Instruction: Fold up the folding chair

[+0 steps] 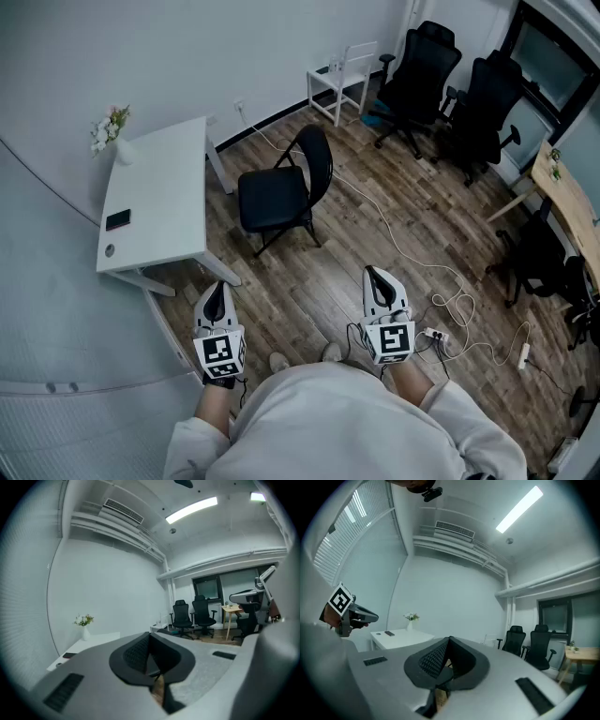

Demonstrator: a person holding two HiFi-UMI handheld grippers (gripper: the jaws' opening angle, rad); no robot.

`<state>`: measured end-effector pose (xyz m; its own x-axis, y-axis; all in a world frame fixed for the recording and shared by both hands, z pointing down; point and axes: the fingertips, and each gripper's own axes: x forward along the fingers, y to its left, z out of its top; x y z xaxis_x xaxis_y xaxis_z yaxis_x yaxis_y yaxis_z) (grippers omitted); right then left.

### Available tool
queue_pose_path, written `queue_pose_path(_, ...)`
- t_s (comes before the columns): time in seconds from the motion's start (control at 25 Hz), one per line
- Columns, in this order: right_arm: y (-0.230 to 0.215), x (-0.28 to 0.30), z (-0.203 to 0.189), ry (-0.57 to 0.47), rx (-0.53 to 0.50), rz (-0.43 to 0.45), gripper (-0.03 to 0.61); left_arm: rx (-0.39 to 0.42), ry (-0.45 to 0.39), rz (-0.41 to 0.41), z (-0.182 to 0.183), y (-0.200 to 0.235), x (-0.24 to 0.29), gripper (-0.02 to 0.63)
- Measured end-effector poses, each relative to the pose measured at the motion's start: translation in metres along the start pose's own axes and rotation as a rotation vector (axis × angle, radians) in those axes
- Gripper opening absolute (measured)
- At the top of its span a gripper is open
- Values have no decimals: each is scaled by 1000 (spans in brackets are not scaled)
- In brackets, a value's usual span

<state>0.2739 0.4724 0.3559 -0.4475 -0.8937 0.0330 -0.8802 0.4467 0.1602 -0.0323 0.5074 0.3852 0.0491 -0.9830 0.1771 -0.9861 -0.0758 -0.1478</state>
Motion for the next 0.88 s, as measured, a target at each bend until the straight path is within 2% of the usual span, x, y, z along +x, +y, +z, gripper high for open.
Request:
queue_pose_path(0.4,-8,5,5,-5,-7,-10,15,-5,-7,5,5,6,2,8)
queue_pose_path(0.68,-8,5,11,-46,12,-17,17,-14,-30,-38,8,-3,0,20)
queue_pose_path(0.72,-7,6,13,-55,15,-8,74,-25,-36,-47,9,-3,0,102)
queue_pose_path(0.76,-6,7,14,-59,20,4,257,-37,-43,-53,9,-2,0,229)
queue_pose_path(0.8,-6,9,14,-61,23,9,343,-48,-48,-51,10,-1,1,320)
queue_pose_path(0.84,-8,10,14,-60,23,7,386,-55,-51,-43,10,1,1,375)
queue_pose_path(0.88,-10,10,14,-61,20,0,412,-59,-51,-35,10,3,1,399)
